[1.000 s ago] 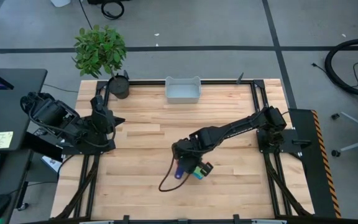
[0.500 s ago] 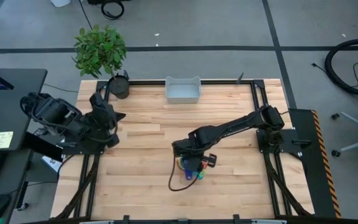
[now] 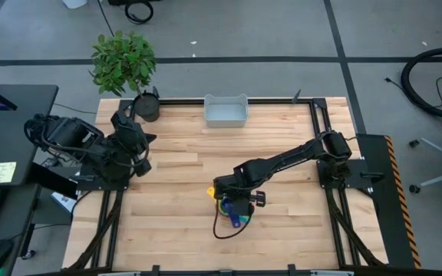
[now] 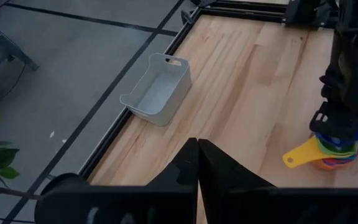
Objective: Nest measuring cups in basket
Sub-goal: Stack the dark blue measuring cup on top of the green measuring cup
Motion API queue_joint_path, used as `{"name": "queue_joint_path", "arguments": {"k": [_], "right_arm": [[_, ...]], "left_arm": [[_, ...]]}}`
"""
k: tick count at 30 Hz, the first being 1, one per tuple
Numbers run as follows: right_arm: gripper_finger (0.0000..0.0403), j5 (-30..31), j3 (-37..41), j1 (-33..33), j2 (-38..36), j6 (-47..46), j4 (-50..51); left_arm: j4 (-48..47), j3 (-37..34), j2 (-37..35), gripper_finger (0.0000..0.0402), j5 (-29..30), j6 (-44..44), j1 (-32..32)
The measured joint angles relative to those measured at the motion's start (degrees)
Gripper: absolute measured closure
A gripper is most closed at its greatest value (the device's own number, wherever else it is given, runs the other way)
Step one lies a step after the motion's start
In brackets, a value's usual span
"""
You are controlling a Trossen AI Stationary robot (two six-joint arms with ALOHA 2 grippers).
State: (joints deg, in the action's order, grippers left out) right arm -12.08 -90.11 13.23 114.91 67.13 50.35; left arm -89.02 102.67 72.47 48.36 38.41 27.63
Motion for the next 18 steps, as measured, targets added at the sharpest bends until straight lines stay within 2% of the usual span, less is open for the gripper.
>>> {"name": "queue_joint_path", "arguments": {"k": [5, 8, 18], "right_arm": [[0.0389, 0.7, 0.0, 0.1, 0.1, 0.3, -1.1], [0.0389, 3.5, -1.2, 0.4, 0.4, 0.1, -1.5], [0.0389, 4.9, -3.7, 0.5, 0.5, 0.6, -1.7]], "left_arm": [[0.0, 0.0, 0.0, 0.0395, -0.2, 0.0, -0.2], [0.0, 0.0, 0.0, 0.0395, -0.2, -0.1, -0.2], [0.0, 0.0, 0.0, 0.0395, -0.2, -0.1, -0.2]]}}
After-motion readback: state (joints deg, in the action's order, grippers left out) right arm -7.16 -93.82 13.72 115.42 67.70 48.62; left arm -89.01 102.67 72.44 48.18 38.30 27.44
